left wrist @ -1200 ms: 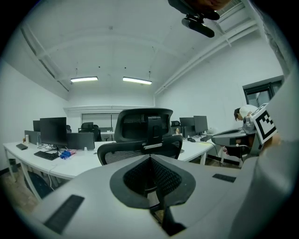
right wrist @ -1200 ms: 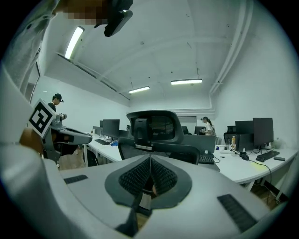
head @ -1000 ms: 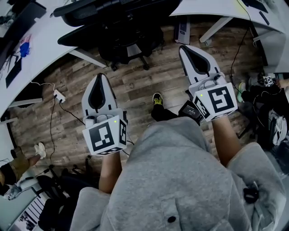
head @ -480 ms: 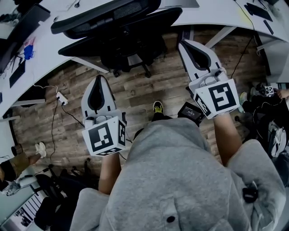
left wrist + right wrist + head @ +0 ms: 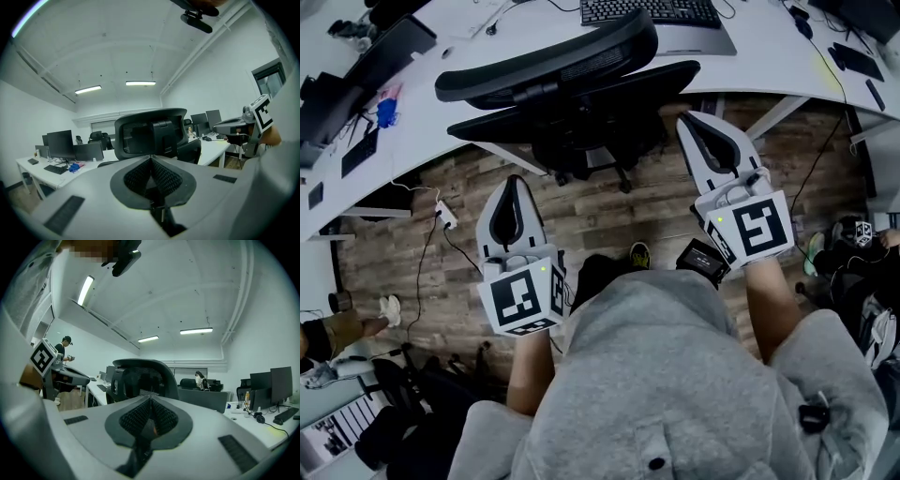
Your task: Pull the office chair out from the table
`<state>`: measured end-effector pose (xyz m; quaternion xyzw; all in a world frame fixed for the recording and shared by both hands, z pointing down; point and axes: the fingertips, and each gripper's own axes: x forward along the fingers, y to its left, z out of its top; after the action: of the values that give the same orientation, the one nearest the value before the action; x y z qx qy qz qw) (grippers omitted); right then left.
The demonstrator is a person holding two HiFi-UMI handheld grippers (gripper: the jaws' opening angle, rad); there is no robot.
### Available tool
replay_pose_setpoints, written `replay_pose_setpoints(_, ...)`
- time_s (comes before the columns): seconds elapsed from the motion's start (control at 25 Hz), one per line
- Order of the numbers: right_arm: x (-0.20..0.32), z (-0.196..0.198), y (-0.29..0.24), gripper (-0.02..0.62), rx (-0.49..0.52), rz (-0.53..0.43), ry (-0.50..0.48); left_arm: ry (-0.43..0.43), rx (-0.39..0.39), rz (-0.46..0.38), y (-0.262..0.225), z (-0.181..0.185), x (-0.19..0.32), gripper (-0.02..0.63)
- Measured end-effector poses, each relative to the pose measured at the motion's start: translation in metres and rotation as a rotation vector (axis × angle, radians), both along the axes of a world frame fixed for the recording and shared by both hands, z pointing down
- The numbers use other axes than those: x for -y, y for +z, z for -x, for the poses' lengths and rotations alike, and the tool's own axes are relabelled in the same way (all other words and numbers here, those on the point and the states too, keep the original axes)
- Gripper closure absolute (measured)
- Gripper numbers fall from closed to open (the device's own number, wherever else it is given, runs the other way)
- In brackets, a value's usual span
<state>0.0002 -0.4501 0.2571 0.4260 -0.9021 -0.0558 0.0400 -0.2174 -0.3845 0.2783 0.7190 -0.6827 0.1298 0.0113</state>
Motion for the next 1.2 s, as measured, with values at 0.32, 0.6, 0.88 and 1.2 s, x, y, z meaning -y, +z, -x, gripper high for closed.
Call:
replay_pose_setpoints(0.32,0.024,0.017,-0.005,0.565,-0.091,-0.059,-0.04,0.006,0.05,0.015,0.002,0.031,0.028,0.595)
replay_pose_setpoints(0.6,0.06,0.025,0.022,0.561,-0.312,-0.033,-0.059,0.055,0.175,0.076,0.016,0.077,0.063,0.594)
replay_pose_setpoints(0.88,0.097,0.014,0.062,0.4,-0.72,-0.055,-0.124,0.191,0.48,0.212,0.038,0.116,0.098,0.398)
replay_pose_setpoints(1.2,0.117,0.013,0.093,0.365,-0.879,0.077,-0.285,0.434,0.796,0.501,0.096,0.15,0.128,0.275)
